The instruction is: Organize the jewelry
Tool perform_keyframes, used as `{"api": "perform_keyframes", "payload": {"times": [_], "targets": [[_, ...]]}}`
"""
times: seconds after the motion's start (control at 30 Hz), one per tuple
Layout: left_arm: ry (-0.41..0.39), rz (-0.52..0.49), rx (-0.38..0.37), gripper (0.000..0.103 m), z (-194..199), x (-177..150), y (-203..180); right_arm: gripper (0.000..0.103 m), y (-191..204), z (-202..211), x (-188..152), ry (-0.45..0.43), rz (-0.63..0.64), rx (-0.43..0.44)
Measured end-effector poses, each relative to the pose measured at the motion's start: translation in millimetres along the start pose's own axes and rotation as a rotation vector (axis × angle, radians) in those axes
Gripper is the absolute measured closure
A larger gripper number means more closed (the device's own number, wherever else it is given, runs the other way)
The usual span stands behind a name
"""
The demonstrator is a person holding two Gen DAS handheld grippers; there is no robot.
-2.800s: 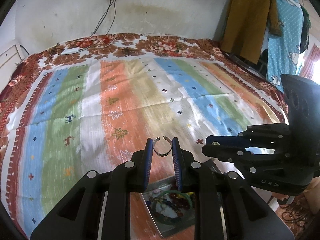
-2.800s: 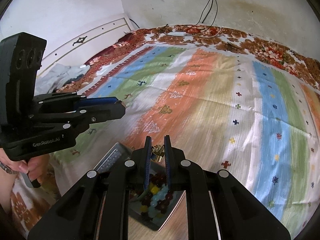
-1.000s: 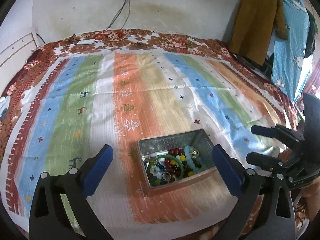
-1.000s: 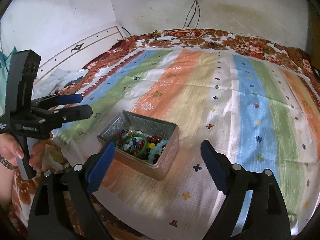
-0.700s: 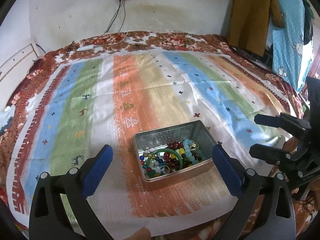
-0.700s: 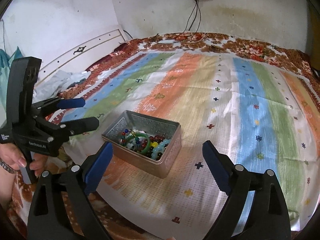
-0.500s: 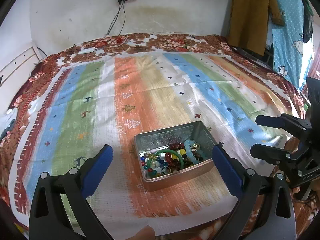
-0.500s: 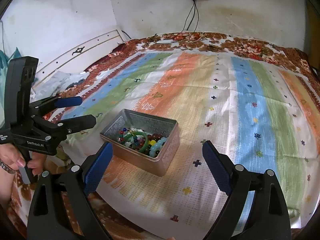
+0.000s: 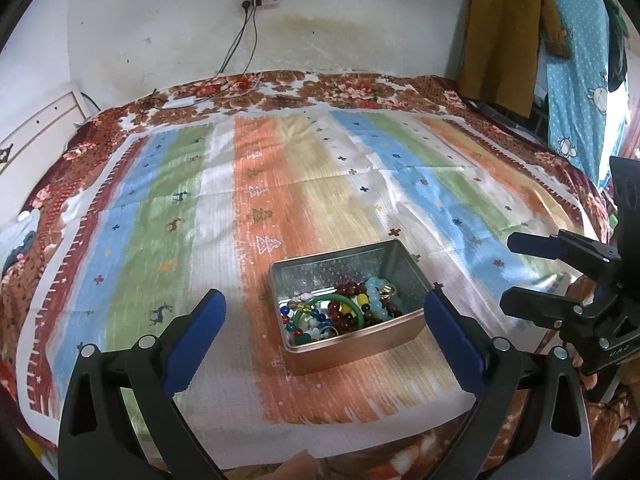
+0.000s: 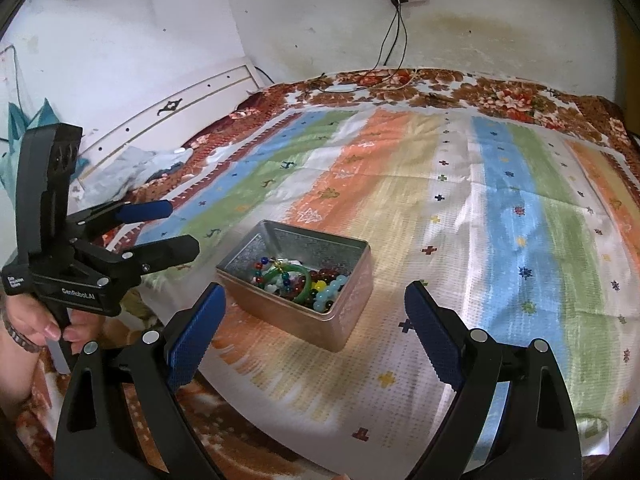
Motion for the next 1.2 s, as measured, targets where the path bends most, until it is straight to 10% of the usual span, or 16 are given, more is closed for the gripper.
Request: {"api": "perform_keyframes", "payload": {"times": [1.2], "targets": [[0.008, 0.009, 0.027, 0.006, 1.6, -6.9, -3.1, 0.012, 2.4, -0.3, -5.7, 0.021, 0.006, -0.003]]}}
Point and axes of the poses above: each gripper's, at about its wrist camera, not at the fingertips, and z roughly against the way its jaws point, y to its left, x to its top, the point moved 2 cm from there along -z, roughly the way its jaws point, and after that the axes turned 2 degrees about -x, right-handed, at the moved point
